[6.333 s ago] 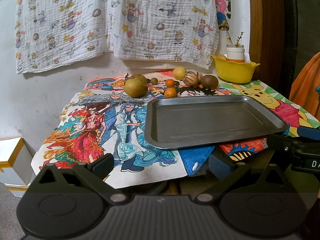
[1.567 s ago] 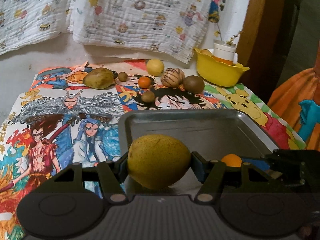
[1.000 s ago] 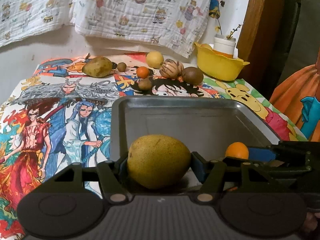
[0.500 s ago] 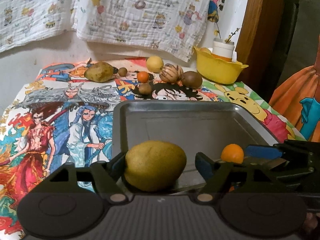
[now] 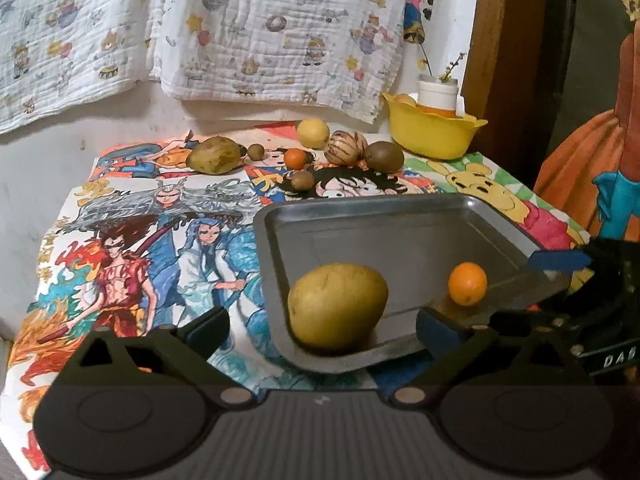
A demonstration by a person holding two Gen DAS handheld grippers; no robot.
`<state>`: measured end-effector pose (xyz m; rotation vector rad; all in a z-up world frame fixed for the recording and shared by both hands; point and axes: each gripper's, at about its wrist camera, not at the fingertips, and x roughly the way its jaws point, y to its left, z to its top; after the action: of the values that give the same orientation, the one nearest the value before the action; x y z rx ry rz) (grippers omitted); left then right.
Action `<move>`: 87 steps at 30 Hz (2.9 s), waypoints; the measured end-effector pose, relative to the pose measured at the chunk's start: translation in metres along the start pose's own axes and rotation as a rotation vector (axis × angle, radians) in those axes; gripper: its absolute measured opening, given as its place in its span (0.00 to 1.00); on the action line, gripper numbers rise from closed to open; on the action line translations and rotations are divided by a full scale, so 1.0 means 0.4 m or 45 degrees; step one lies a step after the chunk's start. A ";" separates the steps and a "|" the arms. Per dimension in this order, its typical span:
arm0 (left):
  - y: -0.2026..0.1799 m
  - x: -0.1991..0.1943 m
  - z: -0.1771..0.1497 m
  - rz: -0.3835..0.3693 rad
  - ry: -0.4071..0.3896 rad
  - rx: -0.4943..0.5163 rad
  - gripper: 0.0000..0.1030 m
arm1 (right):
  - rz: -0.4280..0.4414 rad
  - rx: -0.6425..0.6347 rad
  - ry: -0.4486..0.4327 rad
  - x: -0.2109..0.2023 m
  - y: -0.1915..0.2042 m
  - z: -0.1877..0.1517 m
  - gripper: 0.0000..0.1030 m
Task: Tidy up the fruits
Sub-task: 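Lower the pear into the tray and open the left tool, then move both tools back over the remaining fruits, then grasp the second large pear with the left tool while the right grasps a small brown fruit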
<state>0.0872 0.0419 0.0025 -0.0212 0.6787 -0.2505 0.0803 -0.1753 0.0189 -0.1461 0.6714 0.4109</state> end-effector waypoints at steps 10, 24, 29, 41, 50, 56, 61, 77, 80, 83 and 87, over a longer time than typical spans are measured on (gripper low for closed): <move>0.055 0.001 0.033 0.106 0.108 -0.011 1.00 | 0.106 0.008 0.077 0.000 -0.038 0.043 0.99; 0.143 0.041 0.133 0.294 0.086 0.004 1.00 | 0.130 -0.120 0.071 0.068 -0.077 0.215 0.99; 0.167 0.078 0.180 0.345 0.058 0.049 1.00 | 0.221 -0.139 0.050 0.133 -0.058 0.295 0.99; 0.241 0.241 0.292 0.385 0.043 0.116 1.00 | 0.213 -0.159 -0.001 0.317 -0.058 0.468 0.99; 0.292 0.346 0.342 0.300 -0.009 0.063 1.00 | 0.144 -0.138 0.098 0.450 -0.078 0.431 0.97; 0.298 0.425 0.369 0.261 -0.067 0.141 1.00 | 0.158 -0.183 0.159 0.521 -0.047 0.404 0.89; 0.311 0.490 0.392 0.249 -0.101 0.229 0.99 | 0.149 -0.197 0.186 0.573 -0.036 0.392 0.75; 0.345 0.584 0.406 0.123 0.000 0.313 0.94 | 0.198 -0.154 0.208 0.624 -0.033 0.375 0.46; 0.345 0.592 0.410 0.109 0.010 0.309 0.90 | 0.197 -0.161 0.195 0.623 -0.029 0.373 0.41; 0.342 0.597 0.410 0.077 0.021 0.307 0.78 | 0.195 -0.158 0.190 0.620 -0.031 0.373 0.35; 0.331 0.596 0.406 0.069 0.026 0.323 0.70 | 0.190 -0.165 0.185 0.619 -0.032 0.373 0.33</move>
<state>0.3965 0.1039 -0.0316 0.2424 0.6632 -0.2835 0.3462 -0.0682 -0.0216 -0.2515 0.8020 0.5917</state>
